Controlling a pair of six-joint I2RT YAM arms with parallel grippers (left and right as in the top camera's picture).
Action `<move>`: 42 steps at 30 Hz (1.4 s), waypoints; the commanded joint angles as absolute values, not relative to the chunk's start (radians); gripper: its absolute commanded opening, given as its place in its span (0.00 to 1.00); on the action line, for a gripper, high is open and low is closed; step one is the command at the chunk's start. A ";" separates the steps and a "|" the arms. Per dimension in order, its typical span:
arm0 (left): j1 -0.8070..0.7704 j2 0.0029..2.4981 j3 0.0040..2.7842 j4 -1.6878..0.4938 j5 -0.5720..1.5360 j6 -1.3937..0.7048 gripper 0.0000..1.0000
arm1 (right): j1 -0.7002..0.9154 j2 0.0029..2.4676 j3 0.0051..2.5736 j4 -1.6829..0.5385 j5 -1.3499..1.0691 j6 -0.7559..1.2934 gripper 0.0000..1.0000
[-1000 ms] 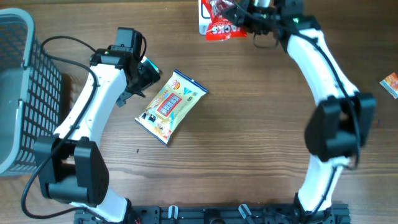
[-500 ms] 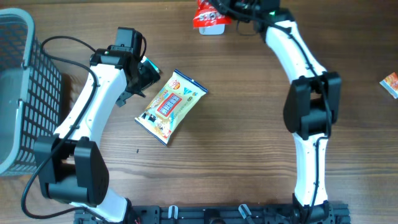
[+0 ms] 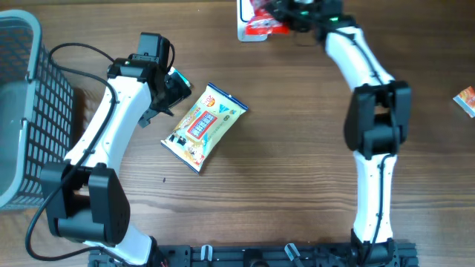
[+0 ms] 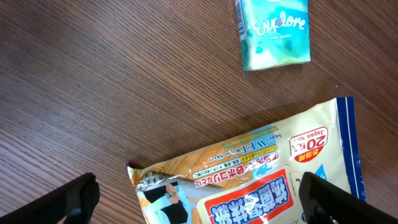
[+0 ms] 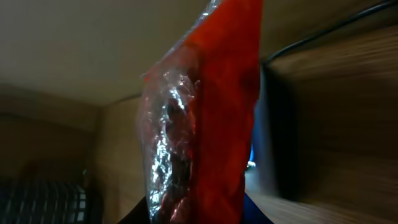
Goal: Scan the item barcode
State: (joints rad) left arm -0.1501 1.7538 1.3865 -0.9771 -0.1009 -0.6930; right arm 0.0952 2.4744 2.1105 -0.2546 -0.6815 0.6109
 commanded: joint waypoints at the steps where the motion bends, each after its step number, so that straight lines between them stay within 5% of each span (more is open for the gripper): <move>1: -0.148 1.749 1.389 -0.978 -0.114 -0.696 1.00 | -0.048 2.409 2.136 -0.366 -0.760 0.641 0.04; 8: -0.148 1.749 1.389 -0.978 -0.114 -0.696 1.00 | -0.347 2.328 2.136 -0.864 -0.314 0.588 0.04; 17: -0.148 1.749 1.389 -0.978 -0.114 -0.696 1.00 | -0.658 2.321 2.135 -0.987 -0.390 0.446 0.04; 29: -0.148 1.749 1.389 -0.978 -0.114 -0.696 1.00 | -0.677 2.321 2.134 -0.936 -0.326 0.421 0.08; 30: -0.148 1.749 1.389 -0.978 -0.114 -0.696 1.00 | -0.677 2.321 2.134 -0.935 -0.292 0.418 0.11; 31: -0.148 1.749 1.389 -0.978 -0.114 -0.696 1.00 | -0.677 2.321 2.135 -0.936 -0.279 0.414 0.25; 32: -0.148 1.749 1.389 -0.978 -0.114 -0.696 1.00 | -0.677 2.321 2.135 -0.936 -0.276 0.390 0.50; 34: -0.148 1.749 1.389 -0.978 -0.114 -0.696 1.00 | -0.678 2.321 2.135 -0.936 -0.260 0.342 0.79; 42: -0.148 1.749 1.389 -0.978 -0.114 -0.696 1.00 | -0.737 2.239 2.137 -0.948 -0.310 0.369 0.98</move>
